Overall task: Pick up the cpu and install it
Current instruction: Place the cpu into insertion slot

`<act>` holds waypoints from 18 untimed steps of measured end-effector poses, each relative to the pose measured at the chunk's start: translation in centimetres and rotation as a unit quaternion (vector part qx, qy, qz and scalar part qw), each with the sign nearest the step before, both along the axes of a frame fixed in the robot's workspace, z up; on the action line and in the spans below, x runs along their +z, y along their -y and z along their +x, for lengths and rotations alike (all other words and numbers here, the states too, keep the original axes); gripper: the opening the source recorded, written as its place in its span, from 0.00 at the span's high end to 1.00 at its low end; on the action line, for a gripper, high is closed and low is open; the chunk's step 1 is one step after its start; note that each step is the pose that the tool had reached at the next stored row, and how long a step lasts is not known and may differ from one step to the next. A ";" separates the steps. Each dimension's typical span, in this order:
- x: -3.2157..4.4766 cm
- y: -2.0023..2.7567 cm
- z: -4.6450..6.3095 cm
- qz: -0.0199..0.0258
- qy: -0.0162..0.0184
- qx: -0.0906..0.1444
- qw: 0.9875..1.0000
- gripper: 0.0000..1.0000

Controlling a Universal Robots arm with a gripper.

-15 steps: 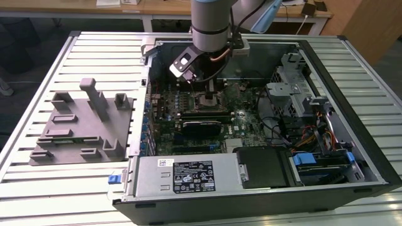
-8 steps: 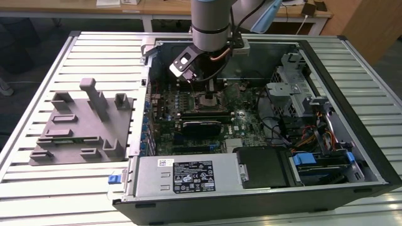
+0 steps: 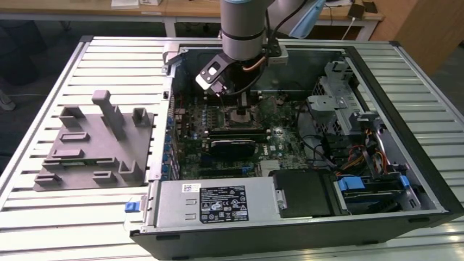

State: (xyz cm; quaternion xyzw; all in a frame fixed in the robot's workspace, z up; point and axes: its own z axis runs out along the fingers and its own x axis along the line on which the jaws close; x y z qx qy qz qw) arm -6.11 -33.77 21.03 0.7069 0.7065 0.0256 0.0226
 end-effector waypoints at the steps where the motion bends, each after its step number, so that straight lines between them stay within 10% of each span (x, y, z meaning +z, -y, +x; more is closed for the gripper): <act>1: -0.06 0.00 0.0 0.000 0.000 0.000 1.000 0.89; 18: -0.61 -0.07 0.0 0.000 0.000 0.004 1.000 0.89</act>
